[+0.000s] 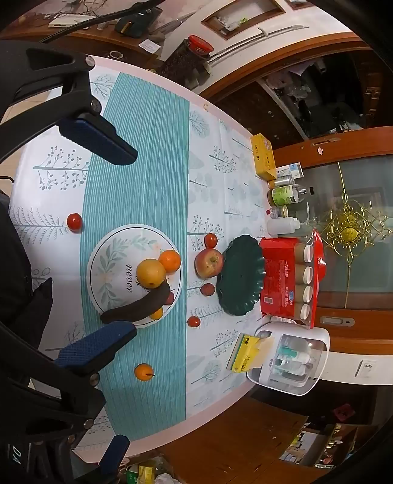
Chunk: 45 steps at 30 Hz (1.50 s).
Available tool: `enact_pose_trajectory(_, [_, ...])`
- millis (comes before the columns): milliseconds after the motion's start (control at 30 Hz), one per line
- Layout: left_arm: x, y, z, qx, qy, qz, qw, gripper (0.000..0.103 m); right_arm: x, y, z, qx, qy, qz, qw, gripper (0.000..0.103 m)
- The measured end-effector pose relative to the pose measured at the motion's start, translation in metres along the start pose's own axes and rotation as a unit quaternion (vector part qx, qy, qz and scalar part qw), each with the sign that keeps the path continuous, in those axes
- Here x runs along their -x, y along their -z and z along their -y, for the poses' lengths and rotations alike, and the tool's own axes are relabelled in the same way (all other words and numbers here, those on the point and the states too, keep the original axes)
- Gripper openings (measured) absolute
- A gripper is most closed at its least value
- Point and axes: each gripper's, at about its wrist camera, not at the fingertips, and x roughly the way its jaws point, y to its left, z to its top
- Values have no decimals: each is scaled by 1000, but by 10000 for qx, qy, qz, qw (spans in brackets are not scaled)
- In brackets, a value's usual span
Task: Organize fruits
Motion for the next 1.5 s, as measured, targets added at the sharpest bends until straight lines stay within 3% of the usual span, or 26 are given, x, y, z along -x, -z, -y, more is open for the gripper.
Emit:
enact_pose_trajectory(1133, [-9,0,-5,54,-51,-85,9999,102,0,-5,6,-48,-42,175,9998,103])
enact_pose_trajectory(1500, [-9,8,-8,12,-30,-212,9998,102,-5,-4,5,-63,57,50,10000,103])
